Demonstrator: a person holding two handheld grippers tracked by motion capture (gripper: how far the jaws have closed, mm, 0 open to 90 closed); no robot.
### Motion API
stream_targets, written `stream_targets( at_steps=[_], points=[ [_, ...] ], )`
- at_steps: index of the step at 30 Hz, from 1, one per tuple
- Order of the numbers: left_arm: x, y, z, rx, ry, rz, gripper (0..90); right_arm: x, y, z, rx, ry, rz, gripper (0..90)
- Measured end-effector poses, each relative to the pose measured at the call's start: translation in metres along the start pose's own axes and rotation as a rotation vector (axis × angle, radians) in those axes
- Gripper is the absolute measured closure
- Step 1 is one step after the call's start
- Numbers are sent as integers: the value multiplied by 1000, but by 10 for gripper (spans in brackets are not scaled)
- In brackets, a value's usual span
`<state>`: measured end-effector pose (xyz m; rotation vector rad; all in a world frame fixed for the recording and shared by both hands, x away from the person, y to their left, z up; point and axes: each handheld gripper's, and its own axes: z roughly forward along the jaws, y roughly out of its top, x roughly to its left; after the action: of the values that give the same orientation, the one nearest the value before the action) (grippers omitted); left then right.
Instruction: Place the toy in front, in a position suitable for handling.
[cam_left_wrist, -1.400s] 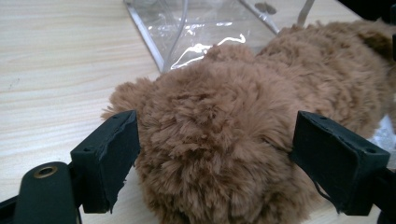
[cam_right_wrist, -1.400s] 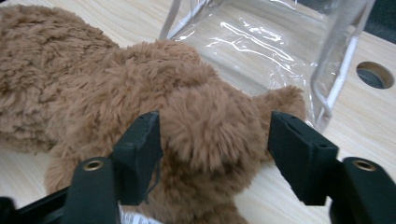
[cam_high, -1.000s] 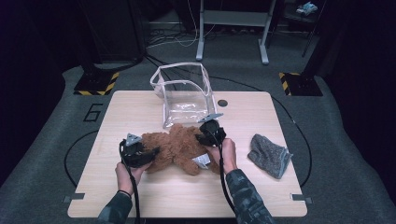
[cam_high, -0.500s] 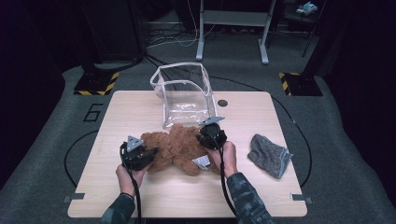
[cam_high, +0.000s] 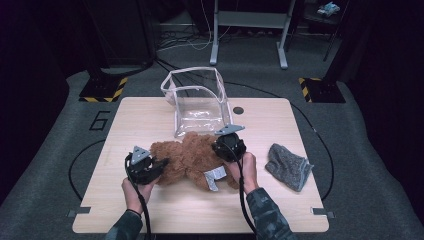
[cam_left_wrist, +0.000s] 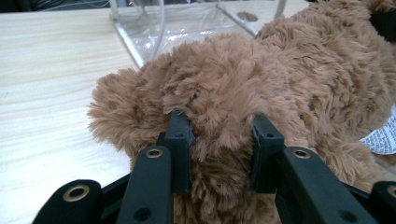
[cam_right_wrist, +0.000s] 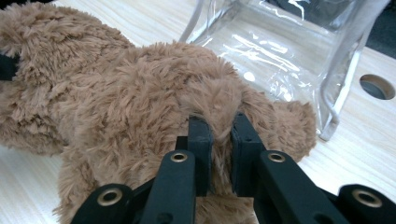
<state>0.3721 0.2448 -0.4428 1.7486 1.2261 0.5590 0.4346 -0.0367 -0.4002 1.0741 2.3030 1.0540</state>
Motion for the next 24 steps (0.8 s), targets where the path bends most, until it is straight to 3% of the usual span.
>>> stream_targets(
  at_steps=[10, 24],
  points=[
    [-12, 10, -8, -18, -42, 19, 666, -5, -3, -31, -39, -11, -12, 816],
    [-41, 25, 1, -29, -116, 47, 655, -22, -11, -70, -59, -53, -11, 818]
  ],
)
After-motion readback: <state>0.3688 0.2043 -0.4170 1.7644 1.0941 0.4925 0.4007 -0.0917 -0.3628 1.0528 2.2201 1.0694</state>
